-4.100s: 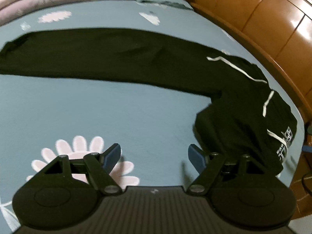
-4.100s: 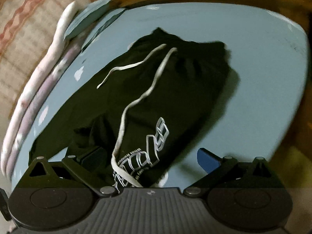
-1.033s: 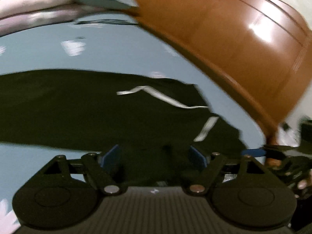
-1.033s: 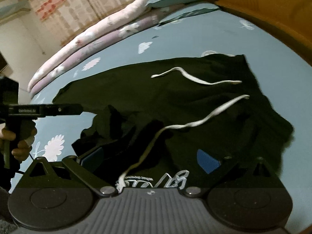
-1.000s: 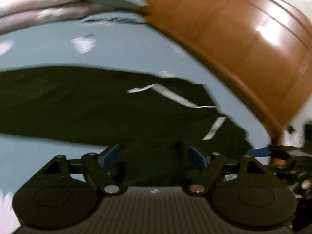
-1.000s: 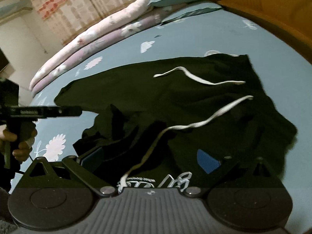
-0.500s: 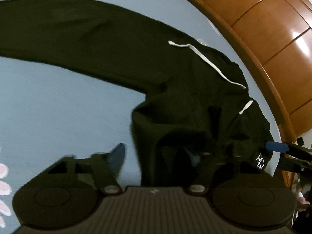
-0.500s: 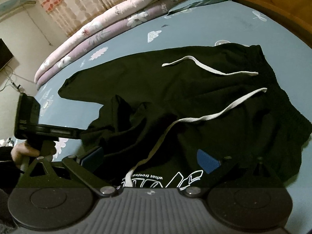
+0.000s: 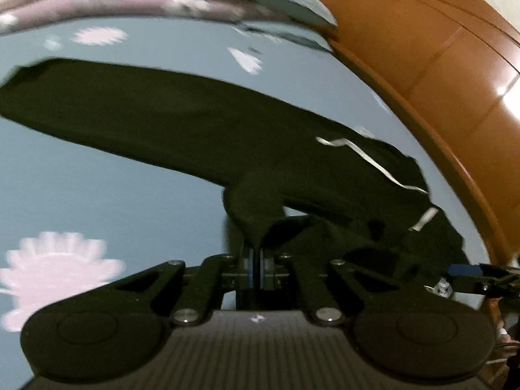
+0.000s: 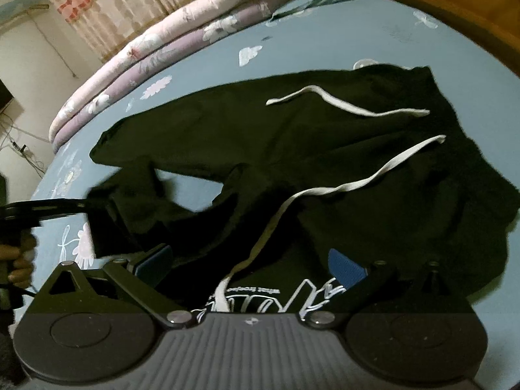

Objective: Fold clothes

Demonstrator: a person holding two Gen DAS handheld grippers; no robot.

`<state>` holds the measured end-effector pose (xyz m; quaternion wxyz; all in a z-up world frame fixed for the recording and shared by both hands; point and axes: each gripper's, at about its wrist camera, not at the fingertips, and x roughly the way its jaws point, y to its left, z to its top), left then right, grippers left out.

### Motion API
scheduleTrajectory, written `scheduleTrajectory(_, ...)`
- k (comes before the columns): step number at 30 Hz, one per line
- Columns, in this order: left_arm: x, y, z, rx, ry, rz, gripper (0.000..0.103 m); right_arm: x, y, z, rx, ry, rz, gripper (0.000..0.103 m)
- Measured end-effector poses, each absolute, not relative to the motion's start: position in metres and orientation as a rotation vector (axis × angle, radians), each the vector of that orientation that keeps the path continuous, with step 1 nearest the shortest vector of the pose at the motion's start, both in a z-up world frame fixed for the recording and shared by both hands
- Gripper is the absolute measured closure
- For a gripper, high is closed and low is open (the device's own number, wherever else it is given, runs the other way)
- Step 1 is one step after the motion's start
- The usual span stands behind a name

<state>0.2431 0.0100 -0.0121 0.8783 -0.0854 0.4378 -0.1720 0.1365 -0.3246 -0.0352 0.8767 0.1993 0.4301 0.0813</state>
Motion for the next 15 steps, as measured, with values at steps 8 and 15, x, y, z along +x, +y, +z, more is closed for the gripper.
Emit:
scheduleTrajectory(8,0.213,0.079,-0.001,-0.184,0.898,-0.152,0.102,0.151,-0.298,-0.032,0.368,0.927,0.166,0.000)
scheduleTrajectory(15,0.187,0.132,-0.002,-0.234,0.936,-0.007,0.102,0.162,-0.279,-0.029,0.354,0.937,0.140,0.000)
